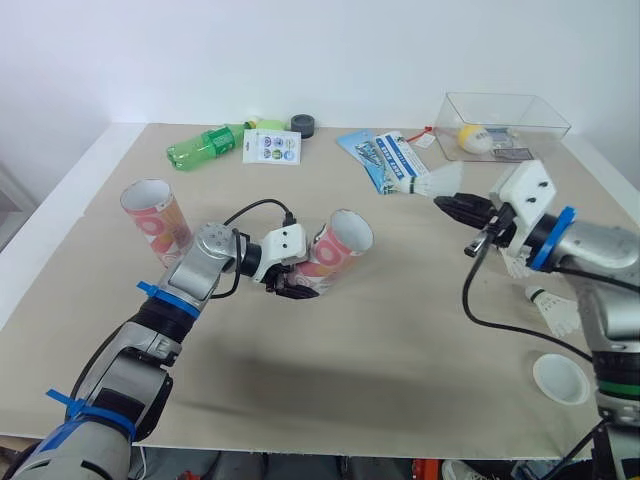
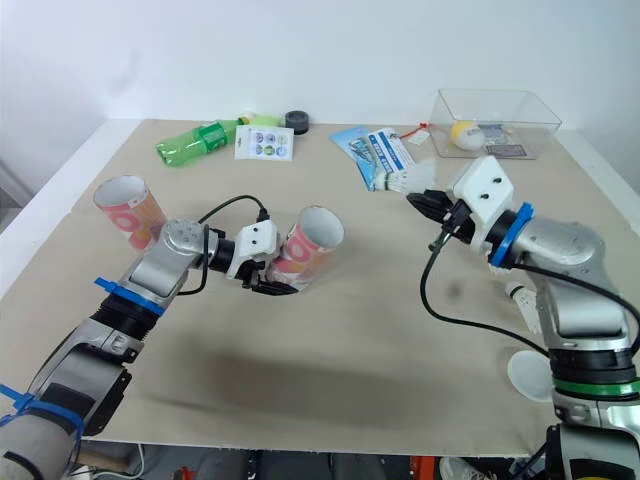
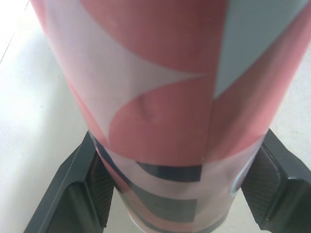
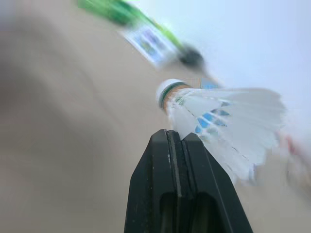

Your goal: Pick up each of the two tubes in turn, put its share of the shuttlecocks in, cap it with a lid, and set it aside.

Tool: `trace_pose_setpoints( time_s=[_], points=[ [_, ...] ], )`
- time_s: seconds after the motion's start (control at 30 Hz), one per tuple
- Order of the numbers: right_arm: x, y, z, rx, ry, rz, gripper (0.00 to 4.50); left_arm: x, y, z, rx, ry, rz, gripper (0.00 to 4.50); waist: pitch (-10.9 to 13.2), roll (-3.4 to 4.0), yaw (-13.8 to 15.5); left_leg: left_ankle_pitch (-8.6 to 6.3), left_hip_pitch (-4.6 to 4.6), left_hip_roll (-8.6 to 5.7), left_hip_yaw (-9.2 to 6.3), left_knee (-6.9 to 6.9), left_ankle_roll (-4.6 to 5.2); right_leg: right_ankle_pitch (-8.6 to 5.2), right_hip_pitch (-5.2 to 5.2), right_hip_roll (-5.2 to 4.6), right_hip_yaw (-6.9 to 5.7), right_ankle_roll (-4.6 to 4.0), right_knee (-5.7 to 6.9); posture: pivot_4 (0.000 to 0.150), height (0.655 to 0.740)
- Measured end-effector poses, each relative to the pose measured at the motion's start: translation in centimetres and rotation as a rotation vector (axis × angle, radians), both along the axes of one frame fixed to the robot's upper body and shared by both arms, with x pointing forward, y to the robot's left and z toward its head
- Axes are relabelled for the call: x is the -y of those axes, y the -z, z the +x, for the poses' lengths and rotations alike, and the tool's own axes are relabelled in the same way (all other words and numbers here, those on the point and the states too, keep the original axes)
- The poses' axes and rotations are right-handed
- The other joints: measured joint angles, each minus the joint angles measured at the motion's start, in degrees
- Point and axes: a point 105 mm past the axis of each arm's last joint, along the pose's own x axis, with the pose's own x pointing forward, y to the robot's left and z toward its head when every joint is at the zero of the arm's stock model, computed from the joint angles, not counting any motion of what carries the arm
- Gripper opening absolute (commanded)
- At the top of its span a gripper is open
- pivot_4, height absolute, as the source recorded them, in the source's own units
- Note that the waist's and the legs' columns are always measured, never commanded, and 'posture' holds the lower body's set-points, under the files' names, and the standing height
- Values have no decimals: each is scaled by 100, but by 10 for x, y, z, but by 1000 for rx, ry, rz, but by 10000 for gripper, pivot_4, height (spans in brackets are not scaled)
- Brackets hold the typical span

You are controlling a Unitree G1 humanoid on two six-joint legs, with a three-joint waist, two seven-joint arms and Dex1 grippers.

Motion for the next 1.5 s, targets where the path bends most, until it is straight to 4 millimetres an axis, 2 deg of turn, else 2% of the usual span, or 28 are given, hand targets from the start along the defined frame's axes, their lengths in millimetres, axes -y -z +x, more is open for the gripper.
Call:
trace_pose_setpoints(
  time_s=[0.1, 0.2, 0.37, 0.6, 0.73, 0.9, 0.93, 0.97, 1.0, 1.1, 1.17, 1.2, 1.27, 1.3, 1.37, 1.5],
  points=[
    [-15, -25, -21, 96, -163, -164, 1049, 0, 0, 2, -2, -3, 0, 30413, 0, -1, -2, -1, 1, 3, -1, -2, -1, -2, 1, 0, -4, -2, -2, 1500, 7400],
    [-24, -30, -30, 122, -252, -275, 1049, 0, 0, 3, -3, -5, -2, 30413, 0, -1, -4, 0, 2, 3, 0, -1, -1, -2, -1, 0, -3, -4, -1, 1500, 7400],
    [-47, -25, -34, 177, -364, -437, 1049, 1, 0, 4, -6, -6, -5, 30413, 0, -1, 2, 1, 1, 3, 3, 1, -2, 0, -3, -1, -2, -6, -1, 1500, 7400],
    [-65, -9, -20, 209, -436, -520, 1049, 6, -2, 4, -3, -3, -13, 30413, 0, 0, 10, 1, -5, 1, 4, -2, -3, -3, -7, -3, -1, -3, -1, 1500, 7400],
    [-68, -5, -16, 189, -458, -537, 12771, 7, -2, 4, -9, -6, -17, 30413, 1, 0, 17, 1, -5, 1, 1, -7, -3, -3, -7, -3, -3, 2, -1, 1500, 7400],
    [-68, -6, -17, 169, -474, -523, 35650, 8, -3, 4, -10, -11, -16, 30413, 1, 0, 16, 1, -5, 1, 0, -8, -3, -3, -7, -3, -4, 0, 0, 1500, 7400],
    [-68, -8, -18, 155, -477, -500, 41636, 7, -3, 4, -9, -11, -16, 30413, 1, 0, 15, 1, -5, 1, 0, -8, -3, -2, -7, -3, -4, 1, 0, 1500, 7400],
    [-67, -9, -18, 143, -474, -478, 44712, 8, -2, 4, -9, -11, -16, 30413, 1, 0, 15, 1, -5, 1, 0, -8, -3, -2, -7, -3, -4, 1, 0, 1500, 7400],
    [-65, -15, -19, 125, -461, -418, 44712, 8, -2, 3, -10, -12, -16, 30413, 1, 0, 17, 1, -5, 2, -1, -8, -3, -2, -7, -3, -4, 1, 0, 1500, 7400],
    [-46, -38, -22, 53, -359, -184, 44712, 8, -2, 1, -7, -9, -16, 30413, 1, -1, 30, 1, -7, 2, -6, -11, -3, 0, -5, -4, -8, 0, 0, 1500, 7400],
    [-18, -36, -21, -63, -212, -3, 44712, 10, 0, 0, -5, -6, -18, 30413, -2, -11, 63, 0, -7, 2, -20, -14, -3, 1, 1, -5, -22, -7, 0, 1500, 7400],
    [4, -26, -22, -135, -100, 113, 44712, 12, 0, -1, -4, 0, -19, 30413, -6, -23, 97, -1, -10, 2, -26, -20, -3, 0, 1, -5, -30, -11, -1, 1500, 7400],
    [43, 6, -25, -275, 108, 297, 44712, 12, 0, -2, -2, 4, -22, 30413, -7, -29, 124, -3, -10, 2, -35, -22, -4, -4, 0, -5, -40, -22, 3, 1500, 7400],
    [53, 20, -28, -326, 167, 351, 44712, 11, 0, -2, -1, 1, -22, 30413, -6, -22, 125, -4, -7, 0, -36, -23, -2, -7, 0, -4, -41, -23, 6, 1500, 7400],
    [78, 49, -47, -406, 297, 492, 44712, 13, 0, -3, 0, 8, -25, 30413, -13, 6, 127, -5, -4, -4, -41, -29, 0, -17, -2, -3, -41, -11, 11, 1500, 7400],
    [110, 75, -82, -418, 467, 563, 44712, 17, 1, -5, -10, 19, -29, 30413, -11, 32, 113, -3, -1, -7, -45, -22, 2, -18, 4, -3, -43, 7, 11, 1500, 7400]
  ],
)
